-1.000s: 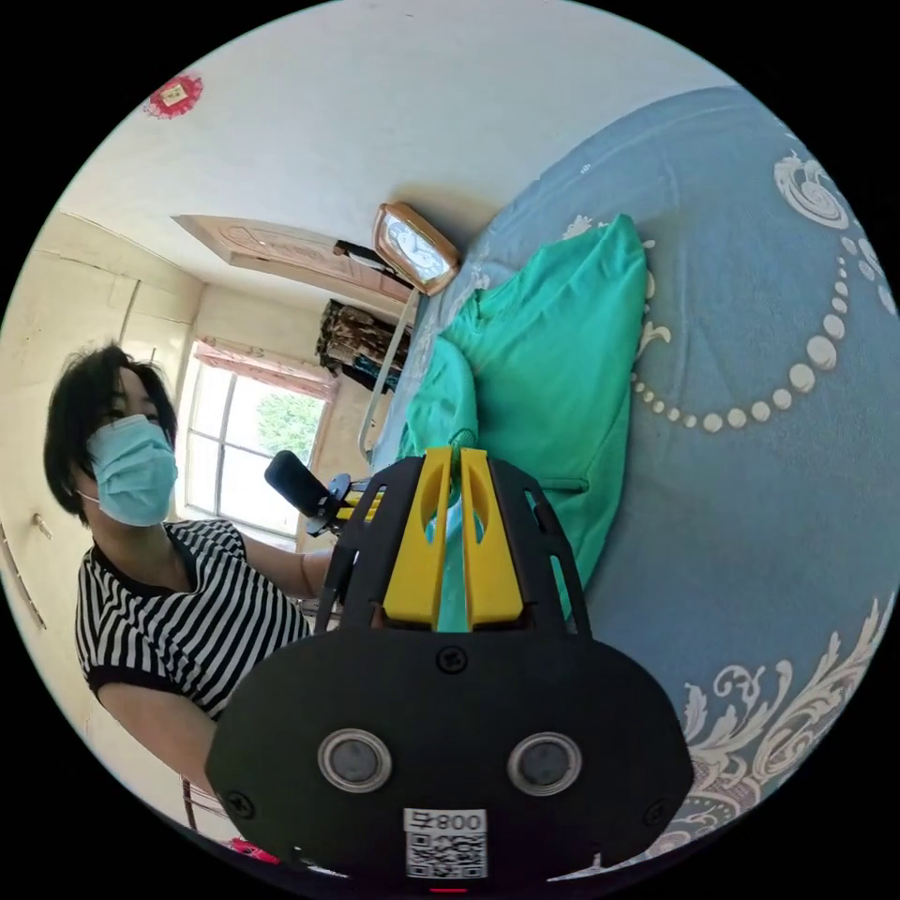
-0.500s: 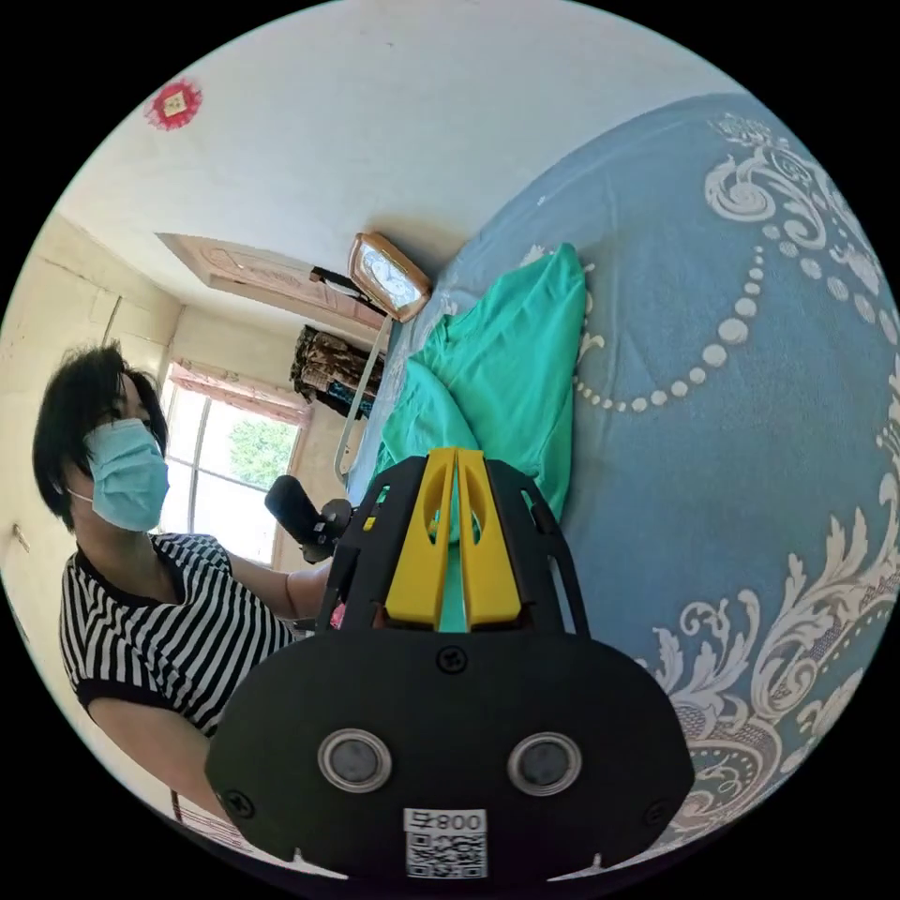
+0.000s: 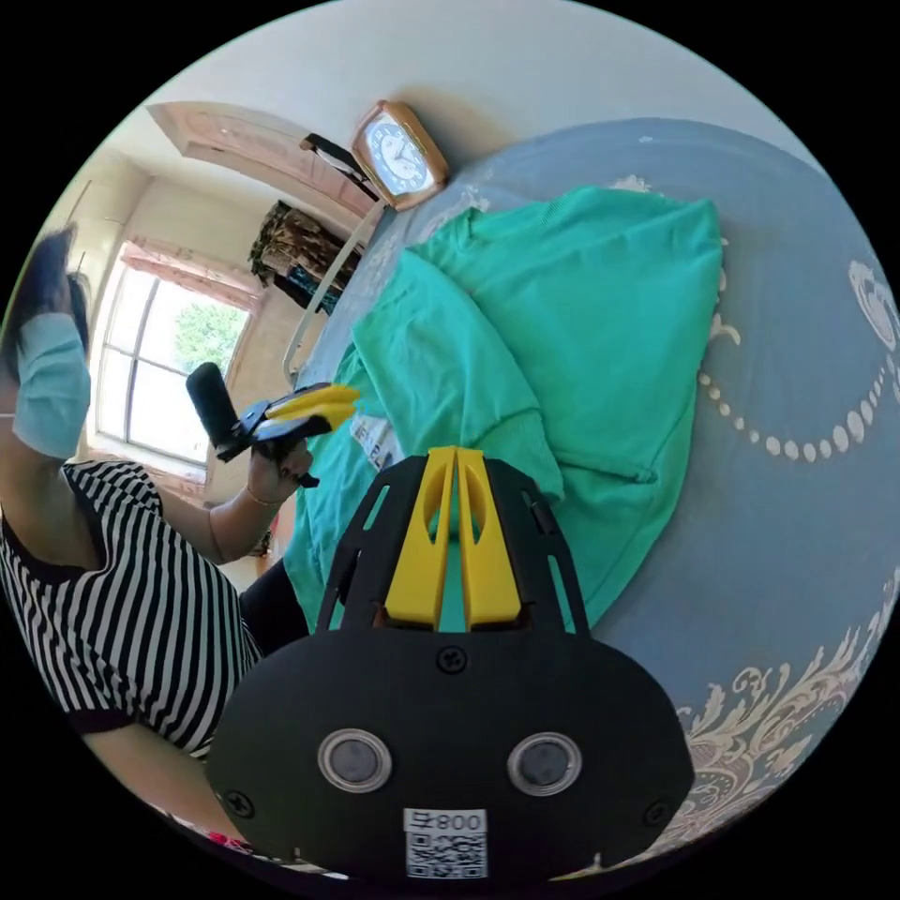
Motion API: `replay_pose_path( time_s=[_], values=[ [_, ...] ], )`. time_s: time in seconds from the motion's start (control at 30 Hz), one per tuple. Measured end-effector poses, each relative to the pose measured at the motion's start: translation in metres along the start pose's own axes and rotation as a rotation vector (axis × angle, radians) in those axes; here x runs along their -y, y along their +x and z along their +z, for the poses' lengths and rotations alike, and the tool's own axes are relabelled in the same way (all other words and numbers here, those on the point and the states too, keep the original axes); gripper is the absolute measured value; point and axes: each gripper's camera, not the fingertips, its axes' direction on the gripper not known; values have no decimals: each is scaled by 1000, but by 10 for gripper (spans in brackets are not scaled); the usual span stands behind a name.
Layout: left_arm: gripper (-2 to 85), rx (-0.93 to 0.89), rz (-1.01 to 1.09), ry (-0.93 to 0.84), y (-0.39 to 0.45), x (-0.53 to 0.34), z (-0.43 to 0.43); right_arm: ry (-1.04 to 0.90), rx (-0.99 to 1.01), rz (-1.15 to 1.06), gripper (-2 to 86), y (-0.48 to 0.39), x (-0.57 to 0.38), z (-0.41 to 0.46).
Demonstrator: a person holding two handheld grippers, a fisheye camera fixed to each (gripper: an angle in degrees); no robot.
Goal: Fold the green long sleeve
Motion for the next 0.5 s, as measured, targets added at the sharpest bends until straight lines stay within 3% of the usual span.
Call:
replay_pose_path(
  time_s=[0.07,0.2,0.5],
  values=[
    [83,-2,-199,59,-63,-6,-24,30,-11,-66,8,-15,21,7],
    [101,-191,-526,169,-175,-31,-49,50,13,-215,27,-46,93,42],
    [85,-434,-652,163,-285,-32,-58,-63,13,-317,74,-92,250,146]
  ],
)
